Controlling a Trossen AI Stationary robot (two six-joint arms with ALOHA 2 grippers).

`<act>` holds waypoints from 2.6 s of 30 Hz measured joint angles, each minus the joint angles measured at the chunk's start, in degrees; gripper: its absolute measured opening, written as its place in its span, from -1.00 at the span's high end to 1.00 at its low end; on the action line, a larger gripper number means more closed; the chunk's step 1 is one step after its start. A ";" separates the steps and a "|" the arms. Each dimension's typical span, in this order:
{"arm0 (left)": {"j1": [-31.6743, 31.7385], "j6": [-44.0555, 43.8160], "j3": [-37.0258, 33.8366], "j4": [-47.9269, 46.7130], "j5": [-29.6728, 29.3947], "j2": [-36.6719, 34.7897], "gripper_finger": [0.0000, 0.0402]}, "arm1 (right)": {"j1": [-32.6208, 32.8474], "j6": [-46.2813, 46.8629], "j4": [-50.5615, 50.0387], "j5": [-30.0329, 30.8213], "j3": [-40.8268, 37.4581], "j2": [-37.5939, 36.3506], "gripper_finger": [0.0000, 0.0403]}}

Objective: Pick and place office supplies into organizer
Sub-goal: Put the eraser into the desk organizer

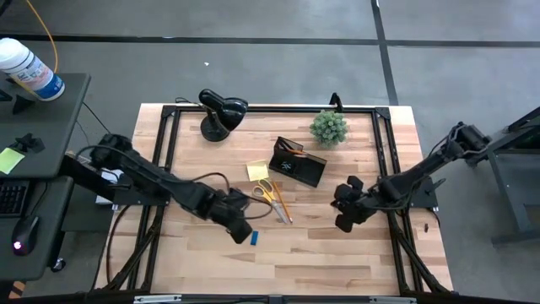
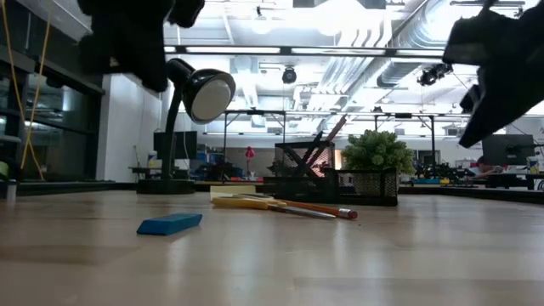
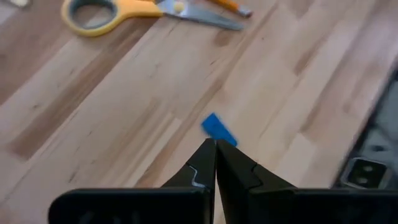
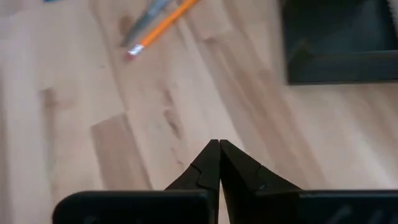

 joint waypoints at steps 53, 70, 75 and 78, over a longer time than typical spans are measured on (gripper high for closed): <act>4.19 -4.78 18.78 -12.07 19.41 24.53 0.98 | 1.69 -10.42 15.13 8.62 -4.50 -1.14 0.96; 5.22 -5.62 18.76 -10.08 18.96 24.51 0.05 | 1.69 -10.24 15.16 8.14 -4.50 -1.12 0.98; 5.18 -10.10 18.76 -10.83 16.70 24.47 -0.08 | 1.69 -10.24 15.16 8.20 -4.50 -1.13 0.96; 4.77 -12.55 18.76 -10.78 14.38 24.47 -0.08 | 1.69 -10.24 15.16 8.47 -4.50 -1.14 0.96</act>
